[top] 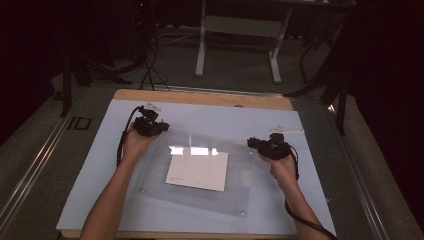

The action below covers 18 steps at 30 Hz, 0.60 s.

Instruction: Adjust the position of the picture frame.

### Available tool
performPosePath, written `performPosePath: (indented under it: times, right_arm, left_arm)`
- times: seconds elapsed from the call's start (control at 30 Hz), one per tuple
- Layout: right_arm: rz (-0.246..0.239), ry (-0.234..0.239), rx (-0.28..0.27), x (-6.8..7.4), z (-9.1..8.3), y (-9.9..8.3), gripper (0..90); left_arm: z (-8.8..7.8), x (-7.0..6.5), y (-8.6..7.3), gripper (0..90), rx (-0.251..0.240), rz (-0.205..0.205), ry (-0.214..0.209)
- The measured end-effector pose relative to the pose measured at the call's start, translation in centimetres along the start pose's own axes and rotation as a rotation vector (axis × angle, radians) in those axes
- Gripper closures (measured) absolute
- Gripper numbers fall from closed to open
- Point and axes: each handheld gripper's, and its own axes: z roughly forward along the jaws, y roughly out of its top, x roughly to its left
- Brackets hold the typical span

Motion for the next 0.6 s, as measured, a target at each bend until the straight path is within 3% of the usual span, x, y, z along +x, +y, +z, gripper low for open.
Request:
performPosePath:
  times: [0.27,0.47,0.6]
  right_arm:
    - [0.02,0.002,0.047,-1.2,2.3,0.7,79.5]
    - [0.04,-0.026,0.065,-2.0,3.4,0.5,79.4]
    - [0.047,-0.029,0.07,-2.4,3.7,0.2,79.4]
  left_arm:
    - [-0.4,-0.3,-2.1,84.4,0.028,-0.016,0.005]
    - [0.4,-0.6,-2.2,84.2,0.044,-0.003,0.026]
    - [1.1,-0.5,-2.1,84.2,0.047,-0.015,0.031]
